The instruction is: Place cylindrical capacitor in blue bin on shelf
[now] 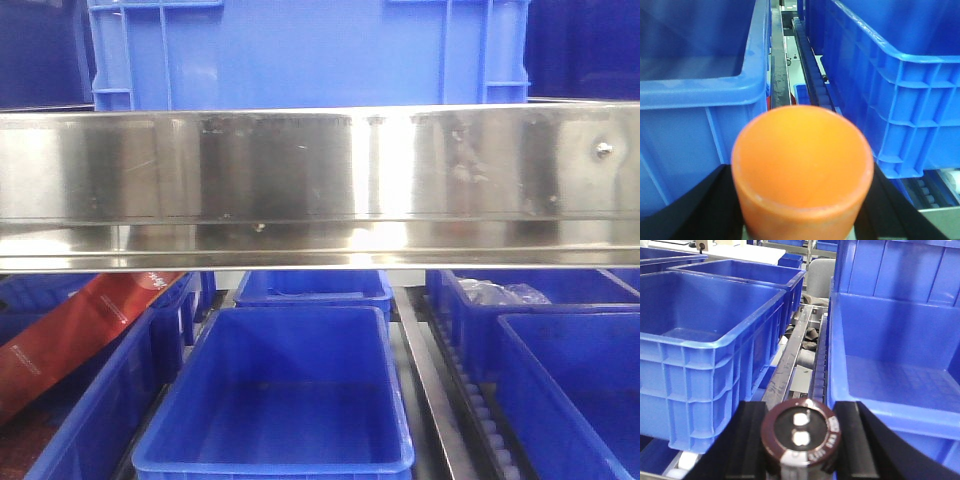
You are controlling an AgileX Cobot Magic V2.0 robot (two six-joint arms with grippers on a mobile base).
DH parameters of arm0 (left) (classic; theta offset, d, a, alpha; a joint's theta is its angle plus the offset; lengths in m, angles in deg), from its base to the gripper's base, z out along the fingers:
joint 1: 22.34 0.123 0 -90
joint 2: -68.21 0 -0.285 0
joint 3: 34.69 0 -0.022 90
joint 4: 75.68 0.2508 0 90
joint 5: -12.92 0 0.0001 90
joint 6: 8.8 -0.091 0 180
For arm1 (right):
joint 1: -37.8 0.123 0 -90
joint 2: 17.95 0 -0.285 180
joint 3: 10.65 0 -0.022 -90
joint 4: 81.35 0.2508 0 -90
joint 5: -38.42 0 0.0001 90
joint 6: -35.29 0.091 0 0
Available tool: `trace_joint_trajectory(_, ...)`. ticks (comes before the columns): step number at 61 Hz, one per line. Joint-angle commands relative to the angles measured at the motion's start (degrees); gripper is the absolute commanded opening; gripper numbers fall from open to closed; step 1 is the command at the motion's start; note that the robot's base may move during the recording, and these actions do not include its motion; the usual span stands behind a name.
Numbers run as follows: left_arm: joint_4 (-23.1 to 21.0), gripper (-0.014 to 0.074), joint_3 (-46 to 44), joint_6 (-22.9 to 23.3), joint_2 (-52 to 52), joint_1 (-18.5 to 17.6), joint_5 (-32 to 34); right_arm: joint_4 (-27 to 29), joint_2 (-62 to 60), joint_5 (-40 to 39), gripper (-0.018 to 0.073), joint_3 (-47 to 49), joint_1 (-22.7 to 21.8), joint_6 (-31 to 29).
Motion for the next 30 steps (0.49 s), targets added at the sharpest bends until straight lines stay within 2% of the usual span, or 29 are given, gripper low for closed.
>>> trace_joint_trajectory(1, -0.20, -0.0111, -0.08, 0.38, -0.23, -0.34, 1.27, -0.35, 0.03, -1.79, -0.0162, 0.33, 0.02, -0.16)
trace_joint_trajectory(30, -0.20, -0.0111, -0.08, 0.38, -0.23, -0.34, 1.27, -0.35, 0.03, -1.79, -0.0162, 0.33, 0.02, -0.16)
